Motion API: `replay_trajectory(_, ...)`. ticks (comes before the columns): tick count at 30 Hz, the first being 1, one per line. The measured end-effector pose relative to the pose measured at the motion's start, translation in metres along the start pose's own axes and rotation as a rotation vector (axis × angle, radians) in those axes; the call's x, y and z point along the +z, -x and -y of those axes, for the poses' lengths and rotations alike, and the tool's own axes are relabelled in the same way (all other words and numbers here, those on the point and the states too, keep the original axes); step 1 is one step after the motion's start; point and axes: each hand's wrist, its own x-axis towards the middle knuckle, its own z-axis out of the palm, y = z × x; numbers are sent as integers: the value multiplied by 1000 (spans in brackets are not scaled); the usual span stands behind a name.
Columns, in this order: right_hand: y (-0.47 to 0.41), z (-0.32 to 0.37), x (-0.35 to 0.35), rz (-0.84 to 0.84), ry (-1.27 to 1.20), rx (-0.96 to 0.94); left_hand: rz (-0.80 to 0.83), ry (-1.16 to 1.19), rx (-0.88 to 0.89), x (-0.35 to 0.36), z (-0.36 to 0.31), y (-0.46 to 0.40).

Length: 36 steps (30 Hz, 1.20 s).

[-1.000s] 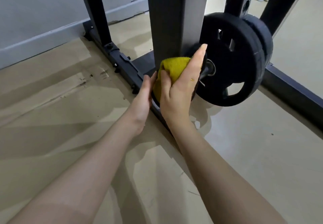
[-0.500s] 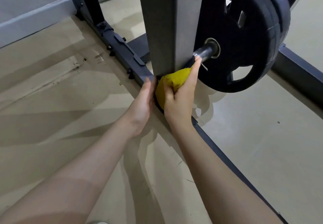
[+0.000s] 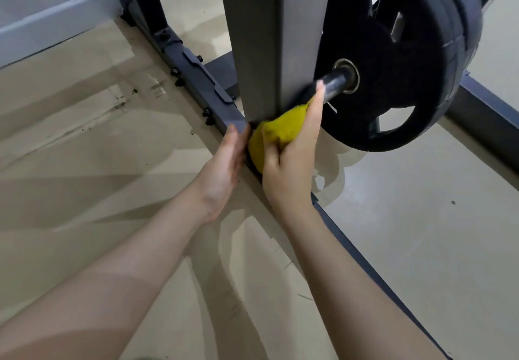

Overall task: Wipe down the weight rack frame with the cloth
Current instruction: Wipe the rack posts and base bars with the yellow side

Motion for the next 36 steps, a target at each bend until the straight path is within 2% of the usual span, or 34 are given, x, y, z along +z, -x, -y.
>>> replay_trajectory(4, -23, 11, 2, -28, -20, -99, -3, -52, -13, -5, 2, -5)
replay_trajectory(8, -6, -15, -6, 54, -36, 52, -7, -3, -3, 1, -2, -2)
replay_trajectory(11, -11, 12, -6, 66, 31, 122, -11, -33, -80, 2, -15, -1)
replay_trajectory(15, -56, 87, -1, -56, 107, -91, -190, -228, -145, 1, -55, 1)
replay_trajectory(16, -65, 100, -1, -87, 113, -151, -232, -238, -117, 0, -67, 2)
replay_trajectory(19, -73, 103, -4, -65, 107, -239, -293, -126, 154, 0, -92, 2)
replay_trajectory(22, -49, 60, -13, 116, 56, -101, -177, -77, 369, 8, -102, 15)
replay_trajectory(25, -24, 31, -18, 202, 97, 61, -60, -111, 403, 12, -100, 24)
replay_trajectory(27, -28, 43, -19, 198, 84, 132, -48, -95, 380, 8, -96, 21)
replay_trajectory(29, -43, 65, -20, 187, 68, 102, -50, -90, 359, 7, -93, 21)
replay_trajectory(33, -81, 121, -26, 109, 58, -88, -28, -149, 345, 7, -93, 19)
replay_trajectory(36, -101, 149, -25, 78, -4, -168, -78, -172, 270, 4, -100, 19)
